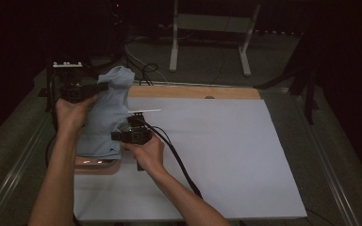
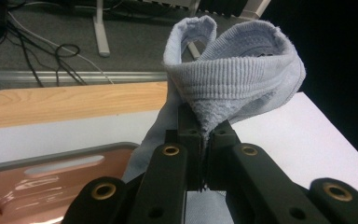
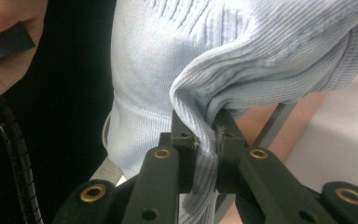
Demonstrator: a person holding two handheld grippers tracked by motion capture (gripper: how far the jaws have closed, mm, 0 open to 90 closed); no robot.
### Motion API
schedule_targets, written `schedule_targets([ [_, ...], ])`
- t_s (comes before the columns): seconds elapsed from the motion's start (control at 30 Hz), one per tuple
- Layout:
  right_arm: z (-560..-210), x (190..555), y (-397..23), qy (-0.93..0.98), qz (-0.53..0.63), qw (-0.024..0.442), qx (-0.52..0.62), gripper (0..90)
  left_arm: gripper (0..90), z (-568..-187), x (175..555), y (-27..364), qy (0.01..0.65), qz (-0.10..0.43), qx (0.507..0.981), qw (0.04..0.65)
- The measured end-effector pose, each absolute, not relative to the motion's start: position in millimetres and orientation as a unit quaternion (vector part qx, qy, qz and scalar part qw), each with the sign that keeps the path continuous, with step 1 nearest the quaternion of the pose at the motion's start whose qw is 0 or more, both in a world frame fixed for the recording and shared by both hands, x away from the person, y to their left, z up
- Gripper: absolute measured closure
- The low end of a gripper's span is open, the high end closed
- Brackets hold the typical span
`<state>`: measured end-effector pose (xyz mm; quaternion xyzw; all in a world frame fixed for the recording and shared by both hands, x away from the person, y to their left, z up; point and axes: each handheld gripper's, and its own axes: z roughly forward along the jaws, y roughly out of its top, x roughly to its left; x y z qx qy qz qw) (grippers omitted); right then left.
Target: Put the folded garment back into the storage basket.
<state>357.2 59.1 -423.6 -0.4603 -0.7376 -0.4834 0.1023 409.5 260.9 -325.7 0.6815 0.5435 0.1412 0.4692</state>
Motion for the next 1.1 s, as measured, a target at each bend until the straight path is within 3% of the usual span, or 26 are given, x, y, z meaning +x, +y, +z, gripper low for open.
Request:
schedule_targets([
  [1.1, -432.4, 357.5, 89.0, -0.765, -0.462, 0.062, -0.444, 81.8, 88.4, -332.3, 400.6, 284.9, 0.551, 0.148, 0.675, 0.469],
])
